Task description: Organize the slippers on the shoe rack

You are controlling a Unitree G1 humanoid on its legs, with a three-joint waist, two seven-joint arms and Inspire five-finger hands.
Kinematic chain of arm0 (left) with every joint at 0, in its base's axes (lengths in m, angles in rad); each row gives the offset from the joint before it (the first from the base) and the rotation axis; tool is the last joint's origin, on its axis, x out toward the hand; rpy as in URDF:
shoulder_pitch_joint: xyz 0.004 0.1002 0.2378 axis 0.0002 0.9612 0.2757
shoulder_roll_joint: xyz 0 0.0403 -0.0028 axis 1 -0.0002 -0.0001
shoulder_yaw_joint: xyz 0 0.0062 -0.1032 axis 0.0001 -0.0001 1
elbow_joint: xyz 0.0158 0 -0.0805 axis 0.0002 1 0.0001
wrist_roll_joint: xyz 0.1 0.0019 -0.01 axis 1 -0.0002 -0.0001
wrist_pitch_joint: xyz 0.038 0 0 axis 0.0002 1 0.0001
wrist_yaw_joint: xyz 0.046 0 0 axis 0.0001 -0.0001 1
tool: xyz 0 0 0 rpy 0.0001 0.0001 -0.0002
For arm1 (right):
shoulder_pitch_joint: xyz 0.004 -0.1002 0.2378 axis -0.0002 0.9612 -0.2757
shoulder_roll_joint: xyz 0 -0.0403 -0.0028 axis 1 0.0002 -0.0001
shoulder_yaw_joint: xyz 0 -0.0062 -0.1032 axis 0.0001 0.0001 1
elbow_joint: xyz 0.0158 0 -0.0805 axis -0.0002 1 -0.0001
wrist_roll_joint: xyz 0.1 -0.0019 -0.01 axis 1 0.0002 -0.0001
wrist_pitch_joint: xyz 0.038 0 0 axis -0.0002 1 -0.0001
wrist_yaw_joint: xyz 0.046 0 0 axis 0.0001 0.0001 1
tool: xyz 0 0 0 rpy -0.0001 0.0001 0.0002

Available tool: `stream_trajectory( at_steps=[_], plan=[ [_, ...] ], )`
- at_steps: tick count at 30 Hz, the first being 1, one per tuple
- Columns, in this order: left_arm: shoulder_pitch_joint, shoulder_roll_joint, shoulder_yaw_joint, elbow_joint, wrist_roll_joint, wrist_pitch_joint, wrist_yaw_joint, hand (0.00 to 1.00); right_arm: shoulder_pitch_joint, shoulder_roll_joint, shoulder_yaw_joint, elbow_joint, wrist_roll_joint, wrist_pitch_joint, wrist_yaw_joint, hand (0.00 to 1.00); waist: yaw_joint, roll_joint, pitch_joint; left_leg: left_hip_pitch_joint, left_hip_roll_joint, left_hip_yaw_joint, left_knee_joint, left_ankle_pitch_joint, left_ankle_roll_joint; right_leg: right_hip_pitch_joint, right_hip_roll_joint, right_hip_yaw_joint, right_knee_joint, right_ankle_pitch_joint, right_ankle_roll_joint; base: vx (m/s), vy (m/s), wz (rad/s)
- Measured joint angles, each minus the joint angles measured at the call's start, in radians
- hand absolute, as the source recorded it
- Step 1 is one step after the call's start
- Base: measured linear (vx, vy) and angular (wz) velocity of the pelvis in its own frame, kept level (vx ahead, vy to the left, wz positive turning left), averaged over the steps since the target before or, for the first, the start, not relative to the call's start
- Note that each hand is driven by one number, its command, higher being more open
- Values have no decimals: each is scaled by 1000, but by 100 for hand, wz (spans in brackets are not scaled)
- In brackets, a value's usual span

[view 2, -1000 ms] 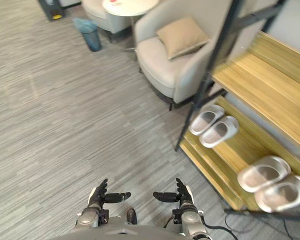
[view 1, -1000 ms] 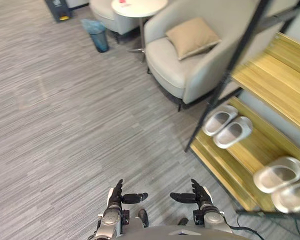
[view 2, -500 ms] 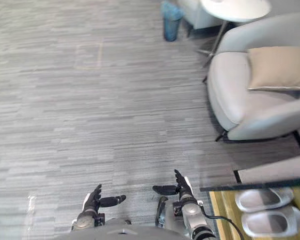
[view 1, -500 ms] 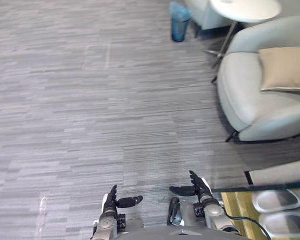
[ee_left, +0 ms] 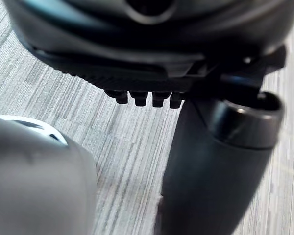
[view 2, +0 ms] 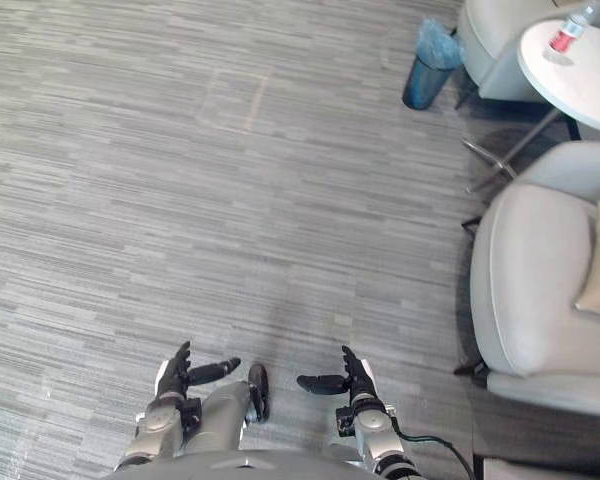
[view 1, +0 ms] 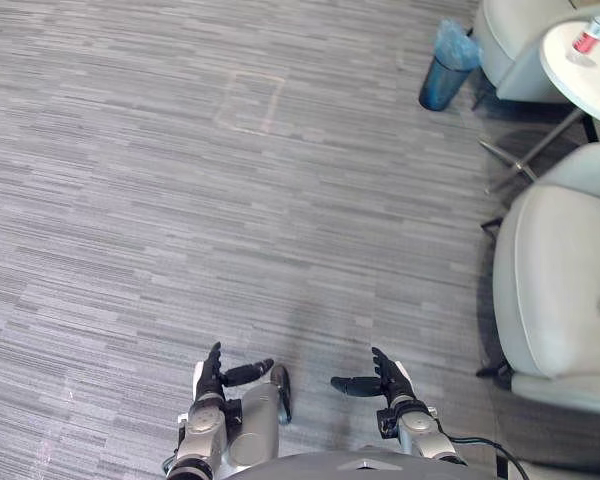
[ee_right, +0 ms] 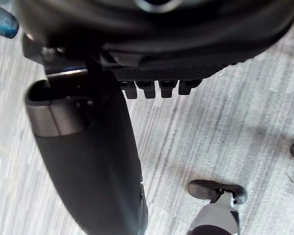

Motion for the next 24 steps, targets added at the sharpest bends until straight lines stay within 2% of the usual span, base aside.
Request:
stream_trajectory(
  at_steps=[1, 2, 3, 4, 5, 6, 7, 8, 9, 10, 11, 12, 14, 15, 16, 17, 18, 19, 20, 21, 22, 23, 24],
  plan=[
    [11, 4, -1, -4, 2, -3, -1, 100, 0, -1, 1, 2, -9, 1, 2, 100, 1, -6, 2, 61, -19, -19, -27, -18, -1, -69, -46, 1, 230, 56, -54, 468, -13, 64],
    [14, 2, -12, 4, 3, -1, 0, 100, 1, -2, 2, 2, -9, 2, 4, 100, -18, -5, 4, 131, -26, -62, -77, -34, -5, -166, -80, 40, 474, 104, -110, 563, -82, 55],
    [15, 3, -13, 6, 3, -1, 0, 100, 1, -2, 2, 2, -9, 2, 4, 100, -20, -4, 5, 138, -26, -67, -84, -38, -3, -180, -78, 52, 503, 86, -109, 479, -134, 69],
    [14, 4, -20, 23, 9, 2, 1, 100, -2, -4, 3, 1, -17, 2, 7, 100, -32, 9, 15, 223, -14, -108, -134, -53, -8, -299, -36, 128, 633, -43, -116, 518, -172, 52],
    [19, -1, -20, 35, 11, 4, 2, 100, -4, -11, 5, -14, -28, 7, 12, 100, -41, 23, 23, 286, 7, -128, -171, -54, -18, -368, -1, 147, 621, -92, -125, 563, -197, 63],
    [19, -4, -20, 39, 12, 7, 2, 100, -8, -14, 5, -26, -29, 5, 13, 100, -49, 35, 29, 316, 24, -142, -189, -57, -23, -405, 18, 150, 587, -111, -126, 580, -210, 63],
    [18, -9, -20, 41, 12, 7, 2, 100, -15, -19, 5, -43, -29, -4, 12, 100, -61, 49, 36, 357, 54, -170, -210, -62, -31, -474, 47, 153, 477, -129, -116, 713, -300, 76],
    [15, -12, -20, 41, 12, 7, 1, 100, -15, -20, 5, -55, -28, -15, 12, 100, -64, 47, 35, 376, 72, -194, -220, -69, -42, -532, 56, 175, 334, -111, -88, 477, -211, 93],
    [14, -13, -21, 40, 12, 6, 1, 100, -15, -20, 7, -56, -28, -24, 11, 100, -67, 34, 29, 396, 77, -217, -232, -81, -62, -565, 54, 208, 184, -60, -34, 745, -338, 108],
    [10, -12, -26, 55, 14, 8, -3, 100, -20, -24, 4, -48, -28, -31, 12, 100, -76, 33, 24, 438, 106, -273, -251, -112, -107, -547, 61, 188, 113, 46, -113, 525, -253, 80],
    [3, -17, -30, 62, 14, 8, -5, 100, -31, -26, -3, -42, -28, -22, 12, 100, -65, 43, 18, 437, 119, -297, -251, -103, -103, -543, 69, 177, 124, 34, -105, 750, -376, 60],
    [-5, -20, -45, 59, 14, 5, -13, 100, -34, -27, -19, -41, -27, -19, 7, 100, -56, 38, 16, 433, 112, -331, -227, -61, -107, -545, 67, 203, 184, -7, -112, 565, -312, 35],
    [-3, -41, -44, 53, 20, 5, -15, 100, -23, -28, -33, -42, -26, -8, 3, 100, -69, 43, 11, 429, 112, -364, -172, -42, -130, -518, 59, 193, 211, -54, -125, 559, -317, 64],
    [-4, -76, -36, 38, 26, 3, -17, 100, 18, -31, -37, -73, -26, 10, 4, 100, -80, 64, 2, 324, 122, -391, 106, -28, -211, -414, 71, 137, 130, -119, -143, 472, -238, 91],
    [2, -100, -25, 13, 33, 6, -21, 100, 27, -31, -35, -85, -26, 15, 5, 100, -75, 84, -6, 203, 148, -378, 368, -10, -333, -340, 104, 113, 60, -119, -145, 463, -178, 83],
    [2, -101, -25, 11, 33, 6, -21, 100, 27, -31, -35, -85, -26, 15, 5, 100, -75, 84, -6, 201, 149, -376, 378, -10, -334, -339, 105, 112, 57, -119, -145, 550, -159, 35],
    [12, -113, 4, -39, 33, 6, -23, 100, 42, -10, -25, -90, -25, 18, 5, 100, -54, 84, -7, 96, 207, -268, 620, -13, -326, -220, 142, 102, -36, -116, -151, 465, -106, 10],
    [13, -108, 5, -55, 33, 5, -19, 100, 52, 7, -21, -91, -23, 19, 5, 100, -42, 69, -9, 53, 234, -186, 678, -29, -290, -151, 146, 103, -88, -115, -153, 453, -87, 8],
    [12, -106, 4, -63, 33, 5, -19, 100, 58, 19, -13, -92, -19, 18, 5, 100, -35, 54, -19, 12, 245, -116, 671, -47, -252, -95, 140, 106, -134, -115, -153, 374, -62, -6],
    [9, -105, 4, -65, 33, 3, -20, 100, 56, 19, -14, -91, -17, 17, 5, 100, -30, 46, -21, -11, 247, -76, 641, -62, -227, -67, 135, 112, -154, -115, -153, 480, -35, -17],
    [-1, -106, 3, -66, 33, -2, -21, 100, 42, 23, -8, -88, -15, 17, 6, 100, -20, 37, -16, -58, 237, -13, 520, -89, -177, -29, 120, 123, -181, -114, -148, 608, 70, -16],
    [-9, -104, 3, -68, 33, -2, -21, 100, 29, 22, -7, -85, -15, 17, 3, 100, -20, 37, -13, -110, 197, 16, 304, -63, -124, 0, 100, 122, -194, -117, -117, 504, 80, -13],
    [-11, -103, 2, -69, 34, -3, -21, 100, 27, 20, -8, -81, -15, 17, 2, 100, -19, 38, -13, -126, 170, 25, 177, -10, -103, 15, 93, 121, -193, -122, -99, 658, 143, -6]
  ],
)
